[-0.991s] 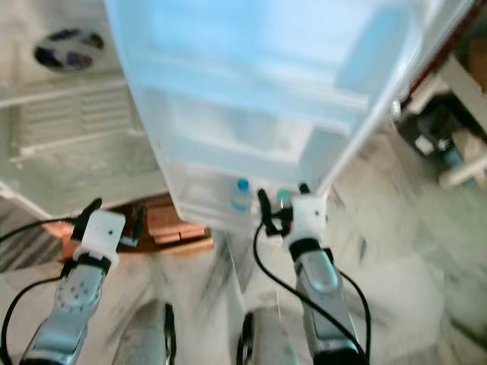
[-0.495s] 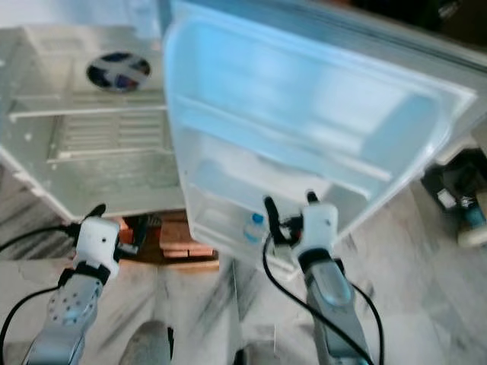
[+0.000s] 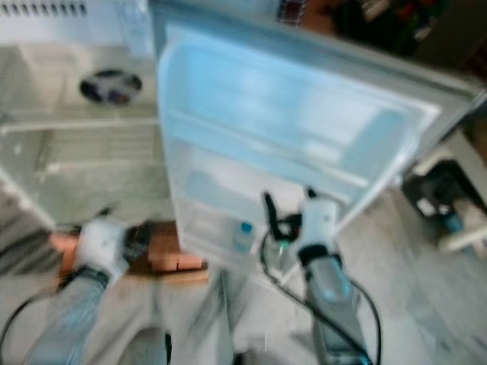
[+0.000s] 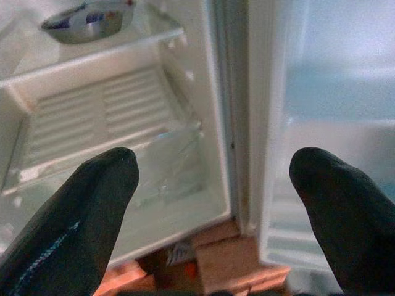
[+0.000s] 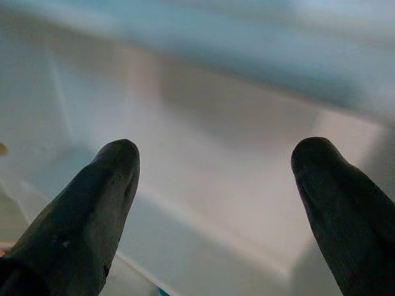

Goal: Restocking fridge

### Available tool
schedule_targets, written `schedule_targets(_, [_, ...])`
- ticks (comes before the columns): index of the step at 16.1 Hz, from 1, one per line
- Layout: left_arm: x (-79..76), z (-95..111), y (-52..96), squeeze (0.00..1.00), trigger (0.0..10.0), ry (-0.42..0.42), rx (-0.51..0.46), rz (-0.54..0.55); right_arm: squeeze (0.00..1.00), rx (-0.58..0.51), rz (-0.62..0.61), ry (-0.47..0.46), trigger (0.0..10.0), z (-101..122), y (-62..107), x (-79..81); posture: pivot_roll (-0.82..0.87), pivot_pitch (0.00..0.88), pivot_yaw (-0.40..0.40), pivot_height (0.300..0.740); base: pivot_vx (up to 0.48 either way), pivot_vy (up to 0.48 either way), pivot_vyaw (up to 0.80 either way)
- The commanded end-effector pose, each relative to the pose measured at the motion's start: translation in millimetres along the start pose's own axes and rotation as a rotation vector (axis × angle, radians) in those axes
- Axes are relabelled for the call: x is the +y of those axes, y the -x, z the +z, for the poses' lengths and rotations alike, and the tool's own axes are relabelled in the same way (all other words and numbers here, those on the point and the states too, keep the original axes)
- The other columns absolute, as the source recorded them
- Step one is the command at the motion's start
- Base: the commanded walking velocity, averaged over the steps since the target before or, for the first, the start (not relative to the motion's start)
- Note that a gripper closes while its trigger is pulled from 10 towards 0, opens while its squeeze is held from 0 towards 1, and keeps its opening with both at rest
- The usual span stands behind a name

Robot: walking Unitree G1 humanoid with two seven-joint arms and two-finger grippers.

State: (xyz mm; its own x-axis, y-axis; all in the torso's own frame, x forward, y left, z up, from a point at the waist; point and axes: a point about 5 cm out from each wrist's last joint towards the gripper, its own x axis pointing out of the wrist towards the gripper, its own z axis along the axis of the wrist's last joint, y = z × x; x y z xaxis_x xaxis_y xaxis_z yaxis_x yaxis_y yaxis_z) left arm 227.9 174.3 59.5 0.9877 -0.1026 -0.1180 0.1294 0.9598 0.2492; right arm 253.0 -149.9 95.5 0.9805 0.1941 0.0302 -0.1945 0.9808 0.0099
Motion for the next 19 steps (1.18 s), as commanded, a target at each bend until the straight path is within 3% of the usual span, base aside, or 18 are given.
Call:
schedule_targets(1, [-14.4, 9.2, -4.9, 0.0, 10.0, 0.011, -0.035, -0.041, 0.0, 0.048, -0.03, 0.007, 10.0, -9.1, 8.4, -9.2, 0.1, 0.112, -0.098, 0.74, -0.364, 0.0, 0.0])
schedule_targets(11, [-15.1, 8.7, -5.6, 0.0, 10.0, -0.005, -0.027, -0.058, 0.0, 0.038, -0.025, 0.01, 10.0, -7.6, 6.8, -7.2, 0.1, 0.13, -0.094, 0.74, -0.359, 0.0, 0.0])
schedule_targets(13, [-15.5, 7.3, -4.1, 0.0, 10.0, -0.015, -0.024, -0.069, 0.0, 0.01, -0.028, 0.015, 10.0, -1.9, 2.7, -5.3, 0.1, 0.131, -0.091, 0.74, 0.0, 0.0, 0.0])
schedule_targets(19, [6.8, 7.2, -11.7, 0.0, 10.0, -0.034, -0.033, 0.02, 0.0, -0.006, -0.038, 0.017, 10.0, 1.6, -5.0, -8.6, 0.1, 0.138, -0.092, 0.74, 0.0, 0.0, 0.0])
